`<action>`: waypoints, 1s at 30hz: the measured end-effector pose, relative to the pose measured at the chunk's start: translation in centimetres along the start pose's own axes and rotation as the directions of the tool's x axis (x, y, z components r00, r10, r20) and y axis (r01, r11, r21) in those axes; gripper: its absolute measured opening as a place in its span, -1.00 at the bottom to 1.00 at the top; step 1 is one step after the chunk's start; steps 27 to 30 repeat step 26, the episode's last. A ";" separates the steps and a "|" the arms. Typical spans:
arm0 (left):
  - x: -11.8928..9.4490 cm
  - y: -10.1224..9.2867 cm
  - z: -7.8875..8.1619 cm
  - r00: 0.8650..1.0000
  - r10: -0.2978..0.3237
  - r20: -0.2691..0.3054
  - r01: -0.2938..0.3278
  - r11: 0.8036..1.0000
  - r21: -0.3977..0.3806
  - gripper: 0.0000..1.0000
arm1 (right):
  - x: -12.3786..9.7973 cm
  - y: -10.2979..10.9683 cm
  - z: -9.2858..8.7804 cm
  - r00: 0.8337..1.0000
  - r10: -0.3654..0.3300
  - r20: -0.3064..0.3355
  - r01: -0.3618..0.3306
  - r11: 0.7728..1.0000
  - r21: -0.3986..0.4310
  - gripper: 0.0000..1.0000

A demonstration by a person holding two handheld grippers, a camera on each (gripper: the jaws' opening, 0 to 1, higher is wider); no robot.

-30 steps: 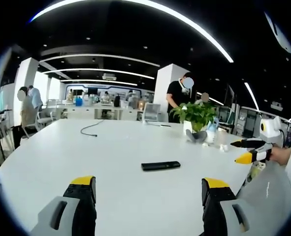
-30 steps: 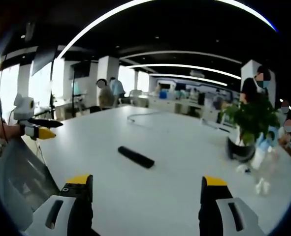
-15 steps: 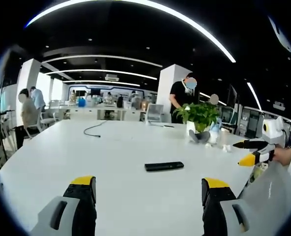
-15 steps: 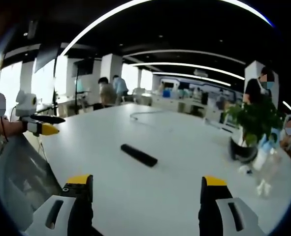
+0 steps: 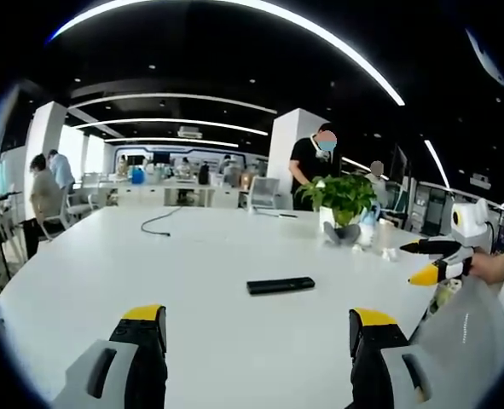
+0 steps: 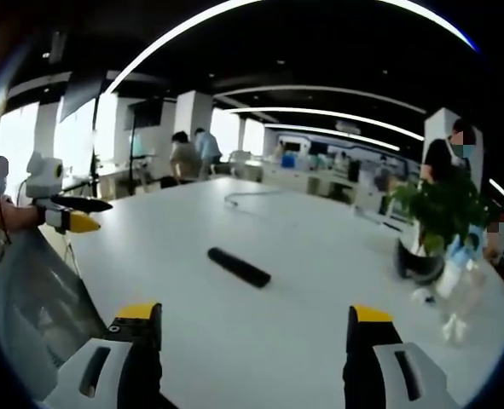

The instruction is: Press the specified remote control buttons in sequence, fully releasing each button before pressing the next.

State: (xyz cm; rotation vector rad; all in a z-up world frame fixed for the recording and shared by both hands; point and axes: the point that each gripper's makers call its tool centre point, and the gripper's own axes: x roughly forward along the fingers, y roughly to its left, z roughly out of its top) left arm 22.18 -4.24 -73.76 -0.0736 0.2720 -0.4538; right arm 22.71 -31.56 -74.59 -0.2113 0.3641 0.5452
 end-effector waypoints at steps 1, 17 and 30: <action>0.0 0.0 0.0 1.000 0.001 0.003 -0.001 1.000 -0.002 0.84 | 0.0 0.0 0.0 1.000 0.000 0.000 0.000 1.000 0.001 0.77; -0.2 0.2 0.4 1.000 0.012 0.022 -0.012 1.000 -0.010 0.84 | -0.1 -0.2 -0.2 1.000 -0.004 -0.007 0.004 1.000 0.011 0.77; -0.2 0.1 0.5 1.000 0.006 0.029 -0.006 1.000 -0.011 0.84 | -0.1 -0.3 -0.4 1.000 -0.019 -0.018 0.019 1.000 0.011 0.77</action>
